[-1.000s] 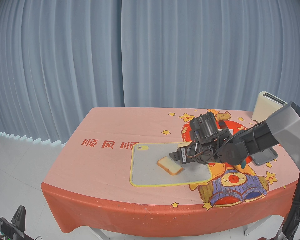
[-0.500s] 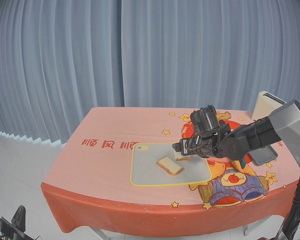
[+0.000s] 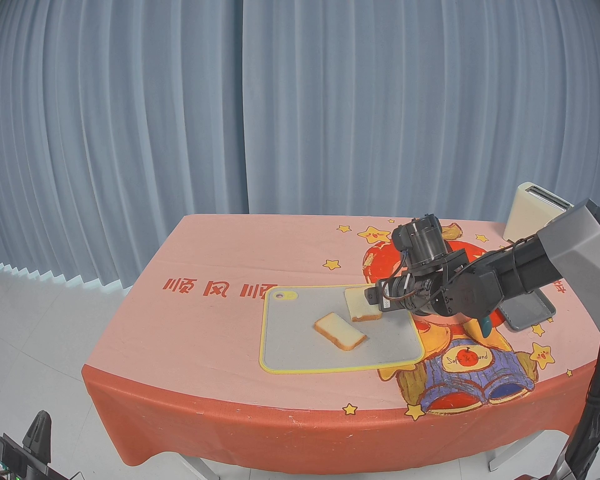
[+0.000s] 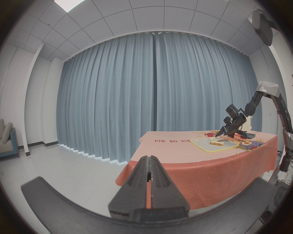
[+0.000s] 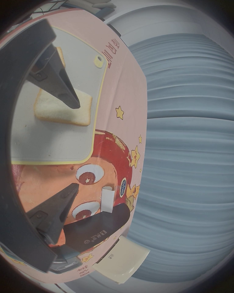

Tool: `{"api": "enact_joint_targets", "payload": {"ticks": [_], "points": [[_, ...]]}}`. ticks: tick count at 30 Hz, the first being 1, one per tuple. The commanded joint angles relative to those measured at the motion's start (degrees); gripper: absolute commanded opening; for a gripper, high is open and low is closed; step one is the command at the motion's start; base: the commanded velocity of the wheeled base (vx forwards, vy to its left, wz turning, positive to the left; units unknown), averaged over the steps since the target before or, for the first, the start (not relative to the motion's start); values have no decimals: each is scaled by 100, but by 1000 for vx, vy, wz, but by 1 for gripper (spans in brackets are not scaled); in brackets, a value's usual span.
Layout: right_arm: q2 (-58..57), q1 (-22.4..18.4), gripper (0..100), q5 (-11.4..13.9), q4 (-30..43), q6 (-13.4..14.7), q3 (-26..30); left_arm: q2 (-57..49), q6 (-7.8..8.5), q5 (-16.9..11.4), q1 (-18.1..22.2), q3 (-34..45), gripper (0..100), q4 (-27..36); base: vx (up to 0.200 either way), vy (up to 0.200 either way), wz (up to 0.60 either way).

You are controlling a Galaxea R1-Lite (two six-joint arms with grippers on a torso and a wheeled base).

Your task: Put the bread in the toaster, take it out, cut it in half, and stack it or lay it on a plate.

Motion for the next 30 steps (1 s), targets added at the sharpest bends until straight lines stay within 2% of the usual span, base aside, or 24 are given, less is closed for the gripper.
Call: {"api": "enact_joint_targets", "payload": {"ticks": [1,17,18,30], "points": [[24,-30,100,-1,-30,7,26,0,-1,4,1,101,0,-10,0,0,0],[59,-39,100,-1,-65,7,254,0,-1,4,1,101,0,-1,0,0,0],[59,-30,0,-1,-56,-2,254,0,-1,4,1,101,0,-1,0,0,0],[217,-4,0,-10,-74,51,272,0,-1,4,1,101,0,-1,0,0,0]]}}
